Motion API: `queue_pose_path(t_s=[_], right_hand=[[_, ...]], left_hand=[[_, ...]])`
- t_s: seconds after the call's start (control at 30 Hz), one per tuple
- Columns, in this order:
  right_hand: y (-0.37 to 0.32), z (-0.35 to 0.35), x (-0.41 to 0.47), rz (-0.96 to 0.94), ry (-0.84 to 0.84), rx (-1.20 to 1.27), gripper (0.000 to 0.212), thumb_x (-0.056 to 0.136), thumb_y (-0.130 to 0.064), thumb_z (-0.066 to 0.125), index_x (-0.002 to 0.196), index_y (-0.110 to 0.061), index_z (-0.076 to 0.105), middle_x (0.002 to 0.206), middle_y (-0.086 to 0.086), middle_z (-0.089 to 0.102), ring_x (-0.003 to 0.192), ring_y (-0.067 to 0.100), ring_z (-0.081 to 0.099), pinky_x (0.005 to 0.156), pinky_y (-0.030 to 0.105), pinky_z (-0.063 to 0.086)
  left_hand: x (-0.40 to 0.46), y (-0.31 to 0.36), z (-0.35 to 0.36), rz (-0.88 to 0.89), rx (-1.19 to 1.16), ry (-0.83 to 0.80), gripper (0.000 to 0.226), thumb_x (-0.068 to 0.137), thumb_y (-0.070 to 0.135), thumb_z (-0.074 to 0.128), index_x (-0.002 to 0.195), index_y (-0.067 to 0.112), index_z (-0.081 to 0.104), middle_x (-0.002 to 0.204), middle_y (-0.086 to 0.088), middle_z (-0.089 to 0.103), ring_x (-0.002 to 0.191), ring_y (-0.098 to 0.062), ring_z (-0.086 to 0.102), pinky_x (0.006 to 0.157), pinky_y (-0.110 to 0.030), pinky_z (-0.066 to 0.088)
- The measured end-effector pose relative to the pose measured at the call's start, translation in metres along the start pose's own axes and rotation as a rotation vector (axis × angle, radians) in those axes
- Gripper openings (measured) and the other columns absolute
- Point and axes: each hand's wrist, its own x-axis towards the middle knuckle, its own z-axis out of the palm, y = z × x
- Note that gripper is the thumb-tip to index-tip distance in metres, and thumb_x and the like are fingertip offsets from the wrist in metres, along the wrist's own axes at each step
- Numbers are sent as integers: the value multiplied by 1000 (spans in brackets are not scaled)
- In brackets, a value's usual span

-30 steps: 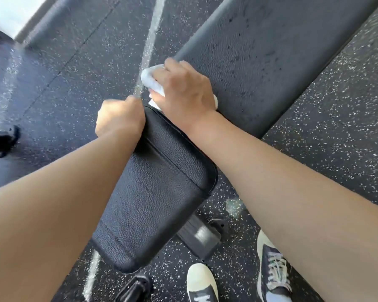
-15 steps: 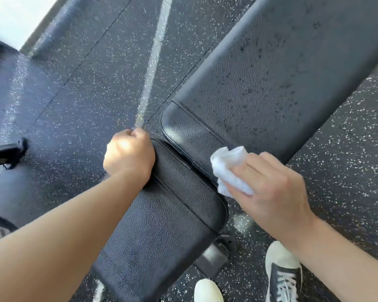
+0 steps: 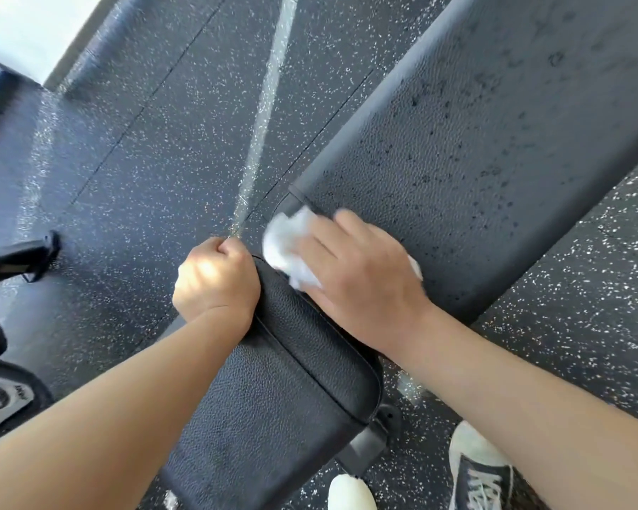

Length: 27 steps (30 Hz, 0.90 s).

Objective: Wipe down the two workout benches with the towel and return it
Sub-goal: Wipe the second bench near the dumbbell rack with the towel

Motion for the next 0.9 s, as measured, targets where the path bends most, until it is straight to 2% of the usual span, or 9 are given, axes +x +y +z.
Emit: queue_pose_path(t_s=[0.1, 0.2, 0.37, 0.47, 0.57, 0.67, 0.73, 0.83, 0.9], right_hand=[[41, -38, -72, -139, 13, -45, 11, 94, -19, 72, 101, -12, 67, 83, 5, 53, 64, 25, 46, 50, 37, 42], [83, -67, -111, -108, -102, -90, 17, 100, -24, 64, 89, -12, 67, 76, 3, 49, 65, 24, 39, 54, 36, 37], [78, -51, -82, -55, 9, -109, 22, 101, -22, 60, 81, -15, 63, 71, 2, 50, 61, 24, 41, 55, 33, 28], [58, -24, -25, -10, 81, -80, 13, 94, -25, 68, 92, -23, 56, 77, 1, 58, 65, 25, 48, 54, 33, 34], [46, -1, 41, 75, 49, -8, 22, 87, -34, 77, 102, -20, 69, 91, 5, 66, 78, 27, 59, 55, 33, 38], [42, 13, 85, 167, -57, -25, 26, 93, -39, 70, 113, -23, 69, 109, 3, 64, 99, 26, 60, 65, 37, 48], [43, 12, 87, 153, -104, -30, 28, 95, -41, 67, 118, -26, 67, 112, 0, 62, 101, 24, 59, 67, 38, 50], [51, -9, 45, 47, -17, 28, 24, 91, -31, 74, 111, -19, 67, 94, 5, 65, 82, 29, 62, 54, 37, 48], [63, -30, 0, -45, 69, -11, 24, 89, -27, 74, 106, -22, 58, 81, 4, 61, 68, 27, 57, 51, 33, 41]], left_hand=[[1, -3, 2, 7, 10, -3, 32, 85, 31, 38, 68, 8, 52, 61, -5, 54, 55, -28, 45, 54, -32, 29], [1, -2, 2, 12, 23, -5, 30, 85, 30, 37, 67, 9, 49, 61, -5, 54, 59, -34, 48, 59, -34, 34], [0, -2, 2, 23, 19, 14, 30, 86, 30, 36, 66, 14, 51, 60, -2, 53, 55, -27, 44, 57, -33, 30], [-1, -1, 2, 19, 17, 26, 30, 85, 29, 37, 67, 12, 53, 59, -2, 52, 54, -24, 43, 54, -32, 27], [-2, 2, 0, 11, 8, 21, 29, 84, 29, 37, 65, 12, 51, 61, -4, 53, 58, -32, 46, 60, -35, 34], [-4, 3, -3, 4, 5, 16, 29, 84, 29, 37, 64, 12, 50, 63, -6, 54, 64, -37, 50, 64, -37, 38], [-5, 3, -4, -5, 1, 13, 29, 83, 28, 37, 66, 10, 51, 64, -7, 54, 65, -38, 51, 64, -37, 38], [-5, 4, -4, -31, -6, 18, 31, 82, 28, 37, 71, 6, 55, 63, -9, 55, 62, -37, 50, 64, -36, 37], [-5, 6, -4, -39, -18, 13, 30, 82, 28, 37, 71, 6, 55, 63, -9, 55, 61, -36, 50, 63, -35, 37]])
